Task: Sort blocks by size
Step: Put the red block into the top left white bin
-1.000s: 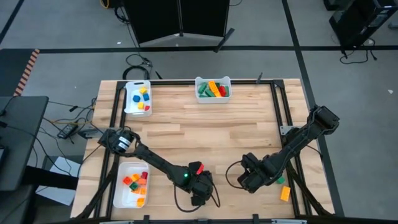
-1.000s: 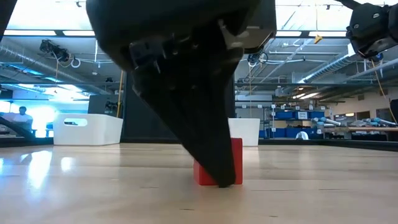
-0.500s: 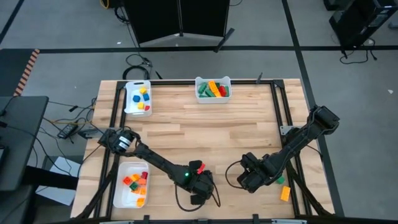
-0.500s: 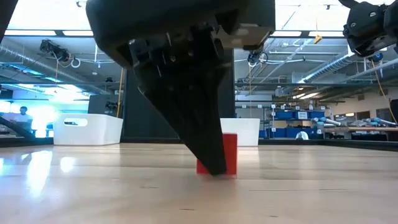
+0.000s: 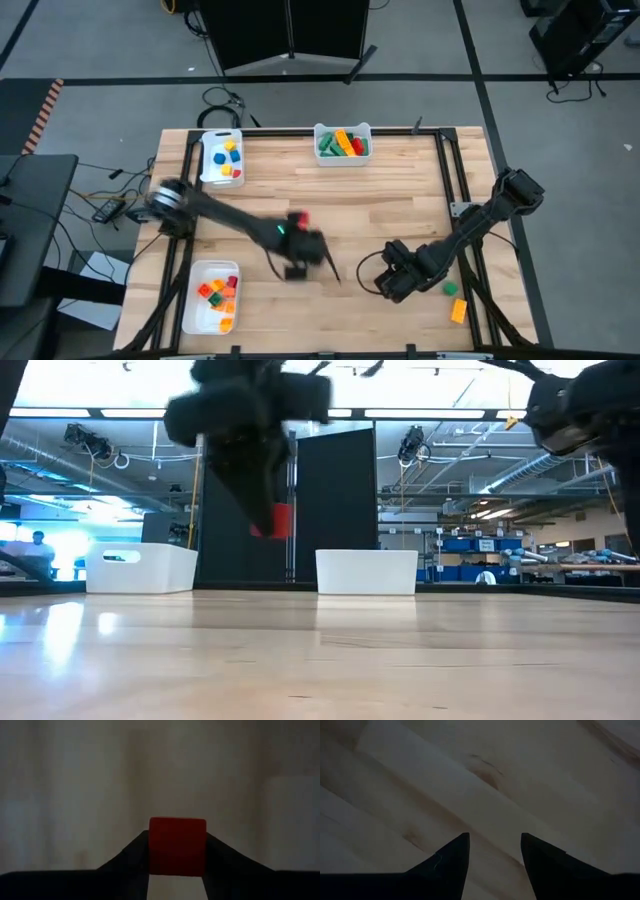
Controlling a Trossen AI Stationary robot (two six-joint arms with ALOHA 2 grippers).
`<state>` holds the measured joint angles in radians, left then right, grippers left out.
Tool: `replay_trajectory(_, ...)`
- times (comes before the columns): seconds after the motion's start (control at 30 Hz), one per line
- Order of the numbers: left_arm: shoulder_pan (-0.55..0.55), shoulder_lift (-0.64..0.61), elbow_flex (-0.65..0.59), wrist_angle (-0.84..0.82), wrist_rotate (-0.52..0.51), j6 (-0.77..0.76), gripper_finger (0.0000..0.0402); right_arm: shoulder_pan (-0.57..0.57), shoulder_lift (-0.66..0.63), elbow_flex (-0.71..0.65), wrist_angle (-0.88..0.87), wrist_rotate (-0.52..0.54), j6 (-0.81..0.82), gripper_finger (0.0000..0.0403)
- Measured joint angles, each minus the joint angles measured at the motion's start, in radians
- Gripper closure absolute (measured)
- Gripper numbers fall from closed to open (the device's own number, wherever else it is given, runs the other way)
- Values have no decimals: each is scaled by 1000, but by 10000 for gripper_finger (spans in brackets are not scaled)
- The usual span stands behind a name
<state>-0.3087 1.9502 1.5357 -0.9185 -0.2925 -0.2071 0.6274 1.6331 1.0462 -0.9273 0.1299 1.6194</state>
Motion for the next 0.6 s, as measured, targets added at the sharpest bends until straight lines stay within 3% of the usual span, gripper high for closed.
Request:
replay_trajectory(0.2,199,-376,-412,103,-27,-9,266,-50,0,0,27,0,2,213)
replay_trajectory(0.3,343,-572,-554,109,-39,-30,266,-87,0,0,26,0,1,213)
replay_trajectory(0.47,639,-801,-651,102,-48,-26,266,-169,0,0,30,-23,-4,213)
replay_trajectory(0.6,908,-849,-648,101,-44,30,266,-233,0,0,35,-24,-8,213)
